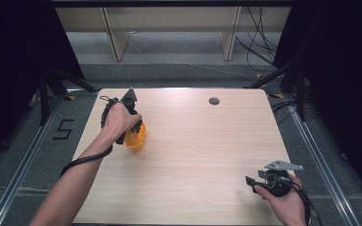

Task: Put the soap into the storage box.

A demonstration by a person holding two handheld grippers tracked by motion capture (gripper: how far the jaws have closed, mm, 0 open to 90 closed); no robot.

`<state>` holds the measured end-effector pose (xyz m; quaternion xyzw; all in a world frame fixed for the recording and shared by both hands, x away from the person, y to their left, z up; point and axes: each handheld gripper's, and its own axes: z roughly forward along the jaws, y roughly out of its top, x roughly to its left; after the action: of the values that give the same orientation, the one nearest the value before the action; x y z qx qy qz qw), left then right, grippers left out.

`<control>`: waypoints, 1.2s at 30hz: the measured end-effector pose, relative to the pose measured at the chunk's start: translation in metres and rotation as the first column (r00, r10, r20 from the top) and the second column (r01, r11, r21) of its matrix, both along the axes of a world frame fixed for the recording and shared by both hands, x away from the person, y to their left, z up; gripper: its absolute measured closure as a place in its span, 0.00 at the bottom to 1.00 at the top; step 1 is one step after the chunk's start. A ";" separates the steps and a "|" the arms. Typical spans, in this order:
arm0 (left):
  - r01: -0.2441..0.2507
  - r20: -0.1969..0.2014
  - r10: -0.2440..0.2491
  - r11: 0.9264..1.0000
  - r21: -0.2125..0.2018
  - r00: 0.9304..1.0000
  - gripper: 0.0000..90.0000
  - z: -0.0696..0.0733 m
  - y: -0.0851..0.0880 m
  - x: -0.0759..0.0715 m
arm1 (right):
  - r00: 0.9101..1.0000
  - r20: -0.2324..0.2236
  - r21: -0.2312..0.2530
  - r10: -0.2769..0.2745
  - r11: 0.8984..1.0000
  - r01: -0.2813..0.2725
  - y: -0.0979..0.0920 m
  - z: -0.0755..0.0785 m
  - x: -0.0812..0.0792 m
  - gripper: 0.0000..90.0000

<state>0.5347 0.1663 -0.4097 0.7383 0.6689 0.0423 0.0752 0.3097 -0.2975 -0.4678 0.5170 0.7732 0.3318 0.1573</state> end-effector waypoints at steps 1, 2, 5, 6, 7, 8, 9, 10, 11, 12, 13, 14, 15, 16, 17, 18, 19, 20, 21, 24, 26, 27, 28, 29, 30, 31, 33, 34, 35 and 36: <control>-0.002 0.004 0.002 1.000 -0.002 1.000 0.67 -0.001 0.000 0.000 | 1.000 0.000 -0.001 0.001 1.000 -0.001 0.000 0.000 0.000 0.47; -0.001 0.000 0.001 1.000 0.003 1.000 0.67 -0.002 0.000 0.001 | 1.000 0.003 -0.003 0.002 1.000 -0.002 0.000 0.000 0.000 0.47; 0.003 0.000 -0.003 1.000 0.019 1.000 0.67 -0.007 0.000 0.003 | 1.000 0.020 -0.019 0.022 1.000 -0.022 -0.001 -0.001 0.001 0.47; 0.000 -0.006 0.000 1.000 0.019 1.000 0.67 -0.009 -0.001 0.004 | 1.000 0.014 -0.013 0.018 1.000 -0.018 0.000 -0.001 0.000 0.47; -0.003 -0.002 0.003 1.000 0.017 1.000 0.67 -0.011 -0.001 0.004 | 1.000 0.003 0.000 0.009 1.000 -0.009 0.001 -0.001 0.000 0.47; 0.002 -0.014 -0.002 1.000 0.024 1.000 0.67 -0.013 -0.002 0.004 | 1.000 0.002 -0.001 0.018 1.000 -0.018 0.000 -0.001 0.001 0.47; 0.007 -0.008 -0.007 1.000 0.028 1.000 0.67 -0.015 -0.002 0.004 | 1.000 0.002 -0.006 0.016 1.000 -0.016 0.000 -0.001 0.001 0.47; 0.012 -0.008 -0.012 0.999 0.036 1.000 0.67 -0.016 -0.003 0.004 | 1.000 -0.005 0.000 0.009 1.000 -0.009 0.001 -0.002 0.001 0.47; 0.016 -0.001 -0.016 0.999 0.037 1.000 0.67 -0.018 -0.004 0.004 | 1.000 -0.013 0.004 0.002 1.000 -0.002 0.002 -0.002 0.001 0.47; 0.016 0.005 -0.017 0.999 0.042 1.000 0.67 -0.018 -0.005 0.003 | 1.000 -0.002 0.013 0.015 1.000 -0.015 0.002 -0.003 0.001 0.47; 0.027 0.006 -0.027 0.999 0.047 1.000 0.67 -0.017 -0.005 0.003 | 1.000 -0.002 0.009 0.021 1.000 -0.021 0.002 -0.003 0.001 0.47; 0.029 0.010 -0.030 0.999 0.043 1.000 0.67 -0.017 -0.005 0.003 | 0.999 -0.039 0.026 -0.021 0.999 0.022 0.005 -0.001 -0.002 0.47; 0.025 0.010 -0.025 0.999 0.044 1.000 0.67 -0.017 -0.006 0.003 | 0.999 -0.034 0.012 -0.015 1.000 0.015 0.004 0.000 -0.002 0.47; 0.038 0.012 -0.038 0.998 0.047 0.999 0.66 -0.017 -0.005 0.003 | 0.999 -0.034 0.012 -0.013 1.000 0.014 0.004 0.000 -0.002 0.47; 0.032 0.039 -0.034 0.999 0.035 0.999 0.66 -0.017 -0.006 0.002 | 0.999 -0.033 0.012 -0.013 1.000 0.013 0.004 0.000 -0.002 0.47; 0.041 0.038 -0.042 0.998 0.037 0.998 0.66 -0.015 -0.006 0.002 | 0.999 -0.034 0.011 -0.011 1.000 0.012 0.004 0.000 -0.002 0.47; 0.039 0.068 -0.041 0.999 0.029 0.997 0.64 -0.014 -0.006 0.001 | 0.999 -0.038 0.018 -0.008 1.000 0.009 0.004 -0.001 -0.002 0.47; 0.051 0.083 -0.053 0.998 0.026 0.995 0.62 -0.013 -0.006 0.001 | 1.000 -0.009 0.004 0.008 1.000 -0.008 0.003 -0.003 0.000 0.47; 0.051 0.091 -0.053 0.998 0.024 0.994 0.60 -0.011 -0.007 0.000 | 1.000 -0.002 0.005 0.010 1.000 -0.010 0.004 -0.004 0.000 0.47; 0.065 0.117 -0.068 0.997 0.031 0.991 0.55 -0.009 -0.008 -0.003 | 0.999 -0.051 0.001 0.000 1.000 0.000 0.005 -0.001 -0.001 0.47; 0.085 0.118 -0.088 0.996 0.031 0.989 0.52 -0.008 -0.006 -0.004 | 0.999 -0.046 -0.009 0.005 1.000 -0.005 0.004 -0.001 -0.001 0.46; 0.085 0.125 -0.087 0.996 0.028 0.988 0.50 -0.009 -0.006 -0.004 | 0.998 -0.056 -0.003 0.002 1.000 -0.003 0.005 -0.001 -0.001 0.46; 0.077 0.140 -0.080 0.997 0.021 0.987 0.49 -0.010 -0.006 -0.006 | 0.999 -0.053 0.003 0.000 1.000 0.000 0.005 -0.002 -0.001 0.46; 0.084 0.140 -0.085 0.996 0.014 0.986 0.48 -0.010 -0.005 -0.006 | 0.998 -0.055 0.000 -0.007 1.000 0.007 0.005 -0.002 0.000 0.46; 0.091 0.140 -0.090 0.996 0.000 0.986 0.47 -0.009 -0.004 -0.008 | 0.999 -0.053 -0.009 0.000 1.000 0.000 0.004 -0.003 0.000 0.46; 0.096 0.156 -0.094 0.995 -0.005 0.983 0.45 -0.008 -0.004 -0.009 | 0.999 -0.052 0.000 0.003 1.000 -0.003 0.004 -0.002 0.000 0.46; 0.108 0.179 -0.104 0.994 -0.011 0.978 0.45 -0.005 -0.002 -0.013 | 0.999 -0.053 0.003 -0.004 1.000 0.004 0.003 -0.002 -0.001 0.46; 0.113 0.194 -0.108 0.993 -0.015 0.975 0.45 -0.003 -0.002 -0.016 | 0.999 -0.035 -0.010 0.007 1.000 -0.007 0.002 -0.003 0.000 0.46; 0.122 0.203 -0.117 0.992 -0.015 0.972 0.45 -0.002 -0.001 -0.018 | 0.999 -0.045 -0.001 0.002 1.000 -0.002 0.002 -0.002 0.000 0.46; 0.126 0.209 -0.118 0.992 -0.021 0.971 0.45 0.000 -0.001 -0.020 | 0.999 -0.051 0.004 -0.002 1.000 0.003 0.002 -0.002 0.000 0.46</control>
<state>0.5143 0.1653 -0.4099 0.7682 0.6114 0.1028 0.1596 0.3094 -0.2953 -0.4697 0.5266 0.7757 0.3199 0.1366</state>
